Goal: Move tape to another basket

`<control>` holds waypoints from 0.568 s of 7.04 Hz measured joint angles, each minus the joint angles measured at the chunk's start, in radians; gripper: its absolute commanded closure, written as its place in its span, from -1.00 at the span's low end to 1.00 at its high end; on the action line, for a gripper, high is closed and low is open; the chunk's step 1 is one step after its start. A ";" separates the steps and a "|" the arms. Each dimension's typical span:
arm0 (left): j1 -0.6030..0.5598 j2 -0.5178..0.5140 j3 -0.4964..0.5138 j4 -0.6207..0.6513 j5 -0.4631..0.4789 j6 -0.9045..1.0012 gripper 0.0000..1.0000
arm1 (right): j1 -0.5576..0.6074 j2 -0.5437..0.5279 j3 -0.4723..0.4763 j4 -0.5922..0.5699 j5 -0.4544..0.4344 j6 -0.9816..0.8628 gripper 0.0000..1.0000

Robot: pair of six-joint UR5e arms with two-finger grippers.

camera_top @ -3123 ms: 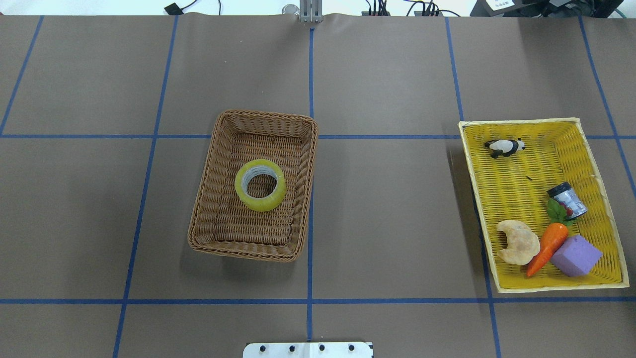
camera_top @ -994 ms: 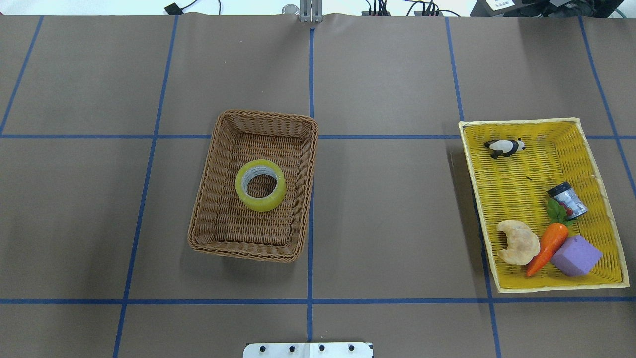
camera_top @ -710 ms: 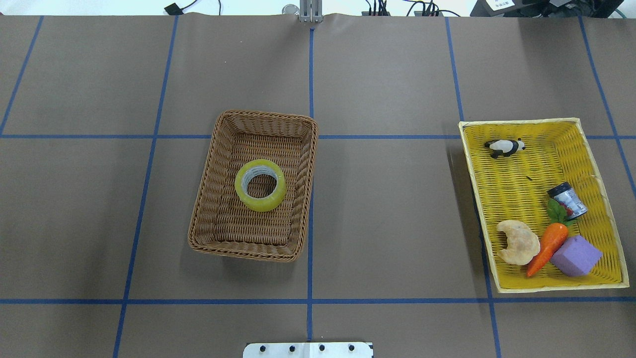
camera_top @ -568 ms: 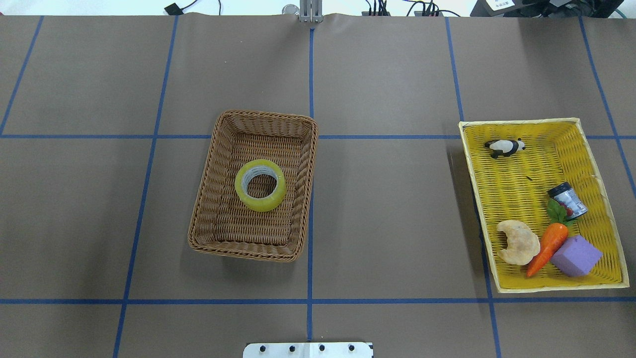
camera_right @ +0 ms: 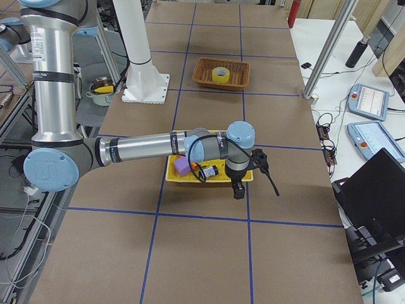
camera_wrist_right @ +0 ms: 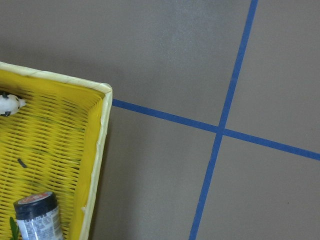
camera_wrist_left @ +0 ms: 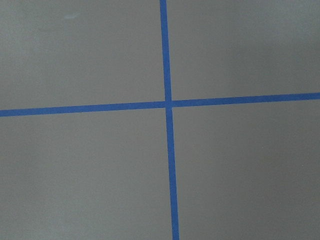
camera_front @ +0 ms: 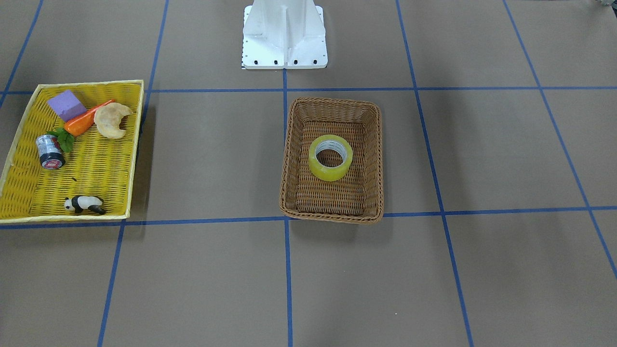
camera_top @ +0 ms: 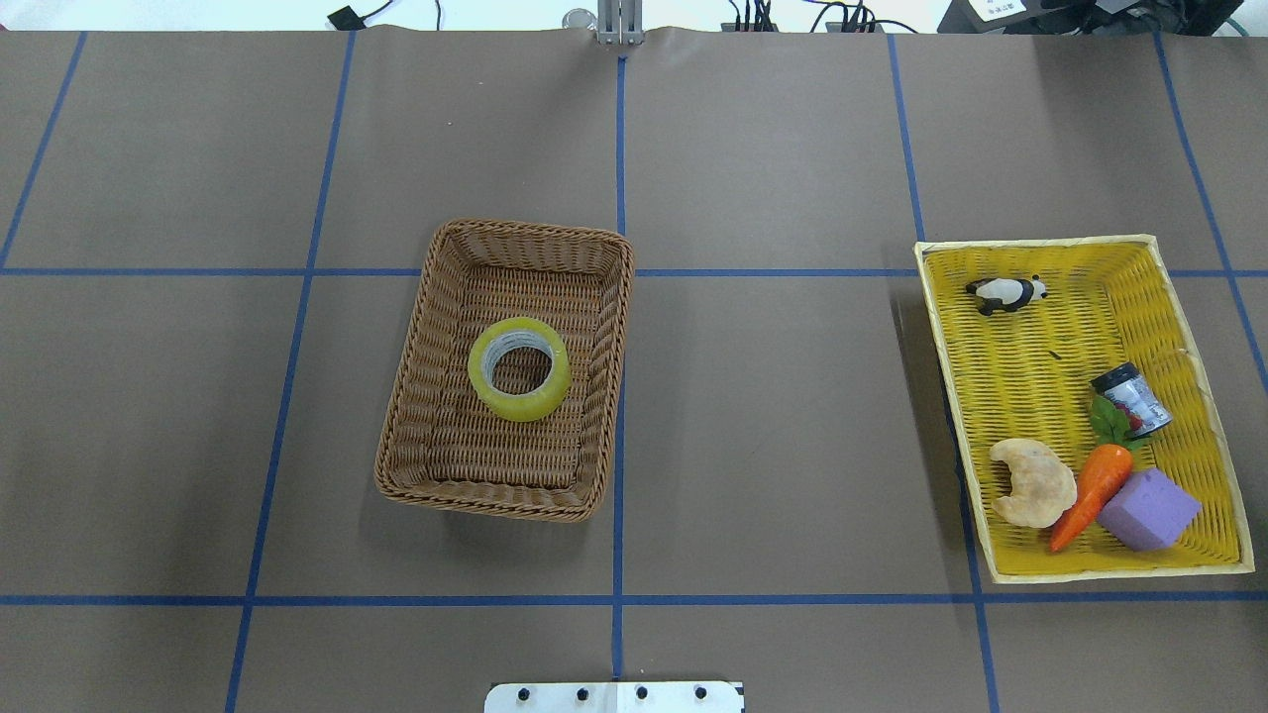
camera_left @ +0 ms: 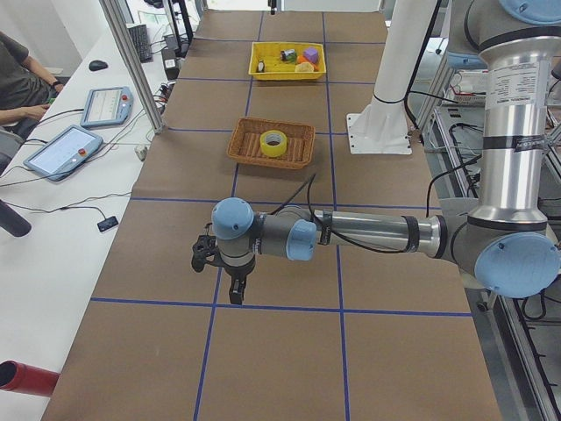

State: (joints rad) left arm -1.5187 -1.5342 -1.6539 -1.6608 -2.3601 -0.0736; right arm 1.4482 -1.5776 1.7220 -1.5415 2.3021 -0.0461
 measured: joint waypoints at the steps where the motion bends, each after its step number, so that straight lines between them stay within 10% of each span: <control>1: 0.000 0.001 -0.001 0.000 -0.001 0.000 -0.96 | 0.000 0.001 -0.001 -0.001 0.001 0.000 -1.00; 4: 0.000 -0.002 -0.002 -0.001 0.000 0.000 -0.96 | 0.001 0.001 0.008 -0.002 0.004 0.000 -1.00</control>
State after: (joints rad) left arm -1.5186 -1.5360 -1.6554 -1.6617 -2.3602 -0.0736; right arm 1.4494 -1.5767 1.7300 -1.5431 2.3065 -0.0460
